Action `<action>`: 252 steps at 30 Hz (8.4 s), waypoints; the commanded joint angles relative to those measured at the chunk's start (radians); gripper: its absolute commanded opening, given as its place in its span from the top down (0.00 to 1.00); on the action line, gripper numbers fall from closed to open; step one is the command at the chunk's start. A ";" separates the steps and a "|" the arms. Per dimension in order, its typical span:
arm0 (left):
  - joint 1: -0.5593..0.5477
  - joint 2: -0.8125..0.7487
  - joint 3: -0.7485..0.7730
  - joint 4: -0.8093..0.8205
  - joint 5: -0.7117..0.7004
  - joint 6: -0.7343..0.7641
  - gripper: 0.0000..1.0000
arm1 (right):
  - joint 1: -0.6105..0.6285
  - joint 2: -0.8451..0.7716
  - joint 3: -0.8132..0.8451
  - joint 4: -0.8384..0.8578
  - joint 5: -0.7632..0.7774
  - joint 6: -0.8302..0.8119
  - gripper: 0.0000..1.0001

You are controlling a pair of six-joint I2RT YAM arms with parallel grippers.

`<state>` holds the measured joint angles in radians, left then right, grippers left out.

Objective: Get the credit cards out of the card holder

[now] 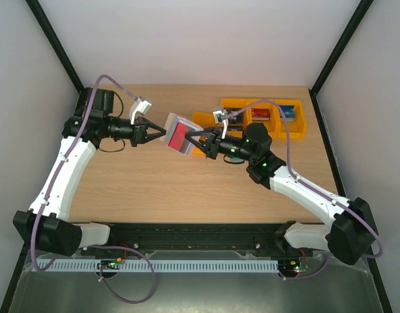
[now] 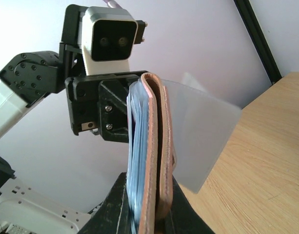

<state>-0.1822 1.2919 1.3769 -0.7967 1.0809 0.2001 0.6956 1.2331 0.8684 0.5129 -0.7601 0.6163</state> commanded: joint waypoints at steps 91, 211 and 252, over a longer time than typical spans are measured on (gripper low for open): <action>-0.075 0.001 0.152 -0.298 0.176 0.451 0.29 | -0.012 -0.037 0.033 0.081 -0.200 0.056 0.98; -0.109 0.015 -0.188 0.276 0.032 -0.258 0.63 | 0.098 0.148 0.106 0.034 0.237 0.113 0.98; -0.184 0.028 -0.171 0.331 0.229 -0.318 0.98 | 0.105 0.243 0.098 0.365 -0.009 0.194 0.98</action>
<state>-0.2306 1.3174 1.1912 -0.3721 1.0027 -0.1493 0.7177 1.4689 0.9089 0.6659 -0.6514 0.8204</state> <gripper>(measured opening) 0.029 0.107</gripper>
